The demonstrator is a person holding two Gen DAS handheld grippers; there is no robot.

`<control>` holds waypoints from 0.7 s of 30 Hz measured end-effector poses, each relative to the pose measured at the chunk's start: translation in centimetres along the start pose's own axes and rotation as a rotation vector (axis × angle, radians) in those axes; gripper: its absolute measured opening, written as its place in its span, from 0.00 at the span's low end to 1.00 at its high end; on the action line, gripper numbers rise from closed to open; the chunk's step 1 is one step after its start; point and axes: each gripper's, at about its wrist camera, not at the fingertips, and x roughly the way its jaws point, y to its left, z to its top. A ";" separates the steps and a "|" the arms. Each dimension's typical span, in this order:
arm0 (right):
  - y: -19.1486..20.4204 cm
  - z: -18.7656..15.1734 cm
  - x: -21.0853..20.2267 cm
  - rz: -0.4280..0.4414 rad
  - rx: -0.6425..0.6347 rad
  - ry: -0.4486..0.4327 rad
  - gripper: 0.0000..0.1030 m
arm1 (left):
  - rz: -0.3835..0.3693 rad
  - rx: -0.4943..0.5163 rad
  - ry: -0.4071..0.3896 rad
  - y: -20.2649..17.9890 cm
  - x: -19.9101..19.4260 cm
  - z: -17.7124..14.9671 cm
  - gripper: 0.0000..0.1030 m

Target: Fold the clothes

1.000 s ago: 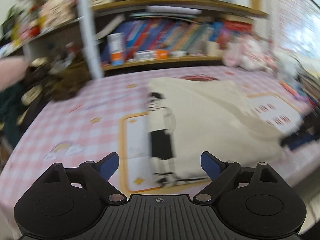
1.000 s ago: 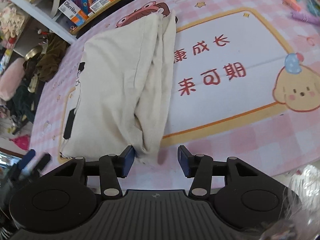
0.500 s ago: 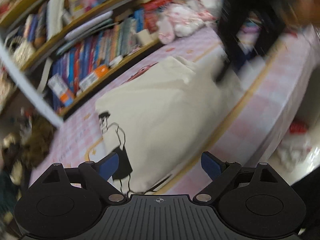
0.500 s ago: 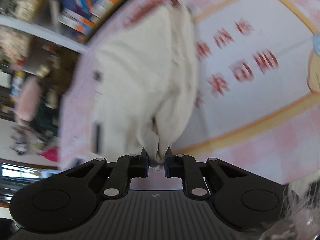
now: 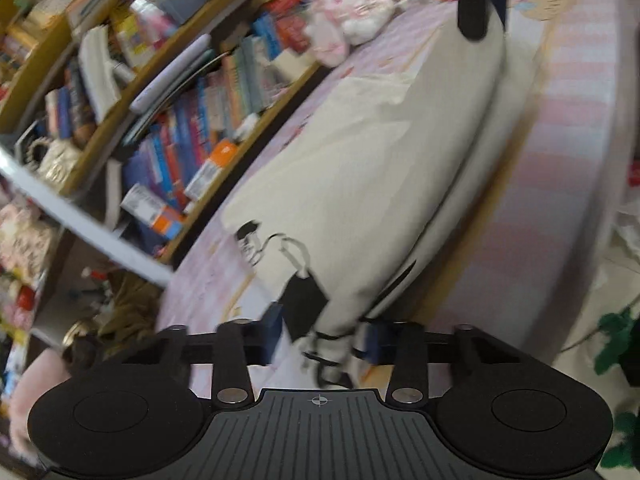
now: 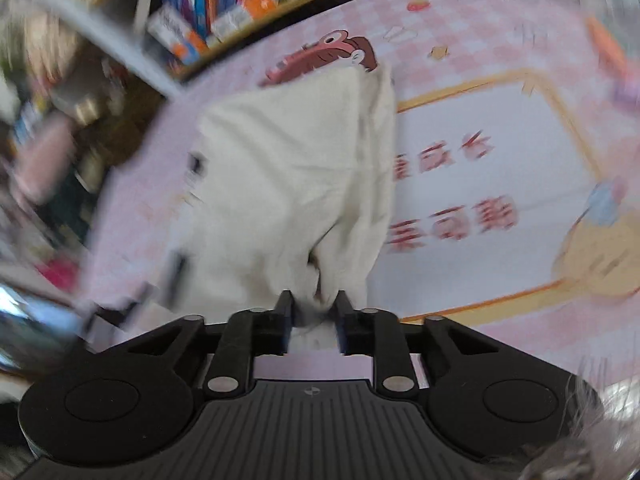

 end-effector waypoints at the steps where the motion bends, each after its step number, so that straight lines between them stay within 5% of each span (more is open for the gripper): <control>1: 0.7 -0.3 -0.4 -0.056 -0.119 -0.026 0.40 | -0.009 -0.012 -0.004 0.3 -0.2 0.2 0.32; 5: 4.6 -3.0 -0.5 -0.156 -0.654 -0.085 0.60 | -0.042 -0.097 -0.010 2.1 -0.2 1.1 0.33; 9: 8.2 -7.1 1.4 -0.187 -1.077 -0.089 0.60 | -0.074 -0.201 -0.008 4.4 0.0 2.1 0.35; 13: 10.3 -9.3 3.3 -0.158 -1.210 -0.087 0.56 | -0.089 -0.221 -0.006 5.2 0.4 2.4 0.35; 15: 10.6 -9.5 4.8 -0.205 -1.216 -0.045 0.42 | -0.091 -0.209 -0.005 5.2 0.6 2.3 0.35; 17: 10.4 -9.2 5.7 -0.243 -1.185 -0.014 0.12 | -0.094 -0.183 -0.004 4.9 0.5 2.1 0.33; 21: 10.1 -8.0 4.6 -0.238 -1.116 -0.046 0.05 | -0.096 -0.101 -0.016 4.0 0.1 1.3 0.16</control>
